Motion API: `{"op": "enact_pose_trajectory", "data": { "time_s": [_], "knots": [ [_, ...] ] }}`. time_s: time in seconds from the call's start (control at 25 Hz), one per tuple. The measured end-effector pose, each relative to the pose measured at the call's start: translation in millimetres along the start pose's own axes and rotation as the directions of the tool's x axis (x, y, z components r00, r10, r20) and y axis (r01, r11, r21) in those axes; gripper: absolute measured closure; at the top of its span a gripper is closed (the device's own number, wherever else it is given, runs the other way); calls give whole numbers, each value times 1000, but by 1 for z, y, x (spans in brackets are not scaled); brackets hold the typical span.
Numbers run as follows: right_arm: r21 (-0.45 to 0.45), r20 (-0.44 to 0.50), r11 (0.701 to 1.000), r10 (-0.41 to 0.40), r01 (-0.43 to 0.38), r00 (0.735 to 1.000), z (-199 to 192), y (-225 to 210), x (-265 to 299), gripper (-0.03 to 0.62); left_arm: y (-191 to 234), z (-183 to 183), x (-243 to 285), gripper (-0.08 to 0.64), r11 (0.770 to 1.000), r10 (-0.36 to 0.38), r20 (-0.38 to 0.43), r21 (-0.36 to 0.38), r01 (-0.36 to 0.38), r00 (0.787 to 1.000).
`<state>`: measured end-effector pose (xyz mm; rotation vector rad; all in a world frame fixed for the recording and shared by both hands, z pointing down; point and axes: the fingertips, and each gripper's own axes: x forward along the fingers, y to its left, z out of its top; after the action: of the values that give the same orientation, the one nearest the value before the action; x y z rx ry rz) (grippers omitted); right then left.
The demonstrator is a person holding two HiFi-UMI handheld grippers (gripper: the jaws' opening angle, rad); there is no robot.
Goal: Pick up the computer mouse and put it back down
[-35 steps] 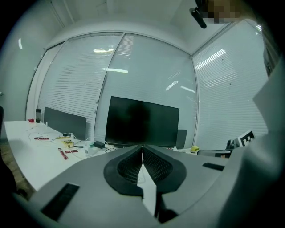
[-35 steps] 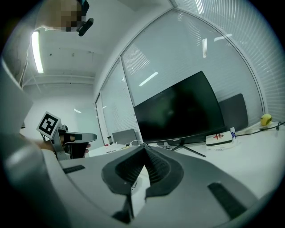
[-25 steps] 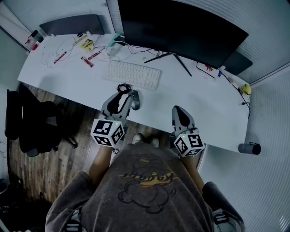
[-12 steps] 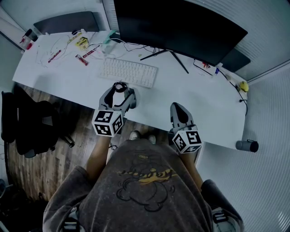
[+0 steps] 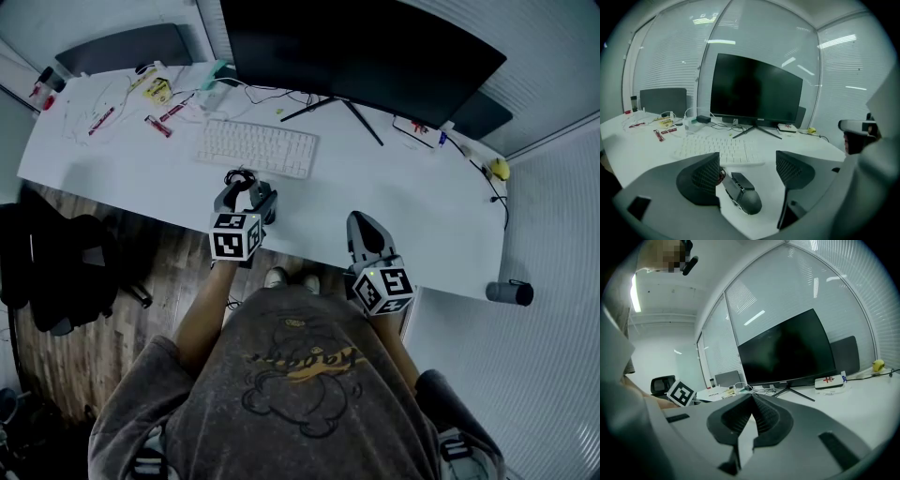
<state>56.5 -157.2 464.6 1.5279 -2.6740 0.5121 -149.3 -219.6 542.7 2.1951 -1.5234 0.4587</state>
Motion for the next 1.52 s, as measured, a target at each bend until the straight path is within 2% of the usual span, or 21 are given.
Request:
{"op": "enact_pose_trajectory", "data": {
  "time_s": [0.32, 0.64, 1.04, 1.28, 1.52],
  "knots": [
    [11, -27, 1000, -20, 21, 999, -9, -5, -2, 586, 13, -53, 39, 198, 998, 51, -142, -25, -55, 989],
    [15, -67, 999, -35, 36, 997, -20, -12, -4, 586, 19, -93, 61, 187, 992, 103, -224, -47, -117, 969],
    [10, -105, 999, -47, 48, 993, -24, -27, -4, 586, 20, -113, 80, 189, 990, 105, -299, -63, -129, 949],
    [13, -116, 998, -56, 58, 992, -26, -33, -2, 586, 22, -112, 86, 189, 989, 111, -304, -61, -136, 946],
    [17, -126, 998, -59, 61, 990, -30, -36, -2, 586, 25, -109, 92, 189, 977, 154, -305, -93, -190, 940]
  ]
}}
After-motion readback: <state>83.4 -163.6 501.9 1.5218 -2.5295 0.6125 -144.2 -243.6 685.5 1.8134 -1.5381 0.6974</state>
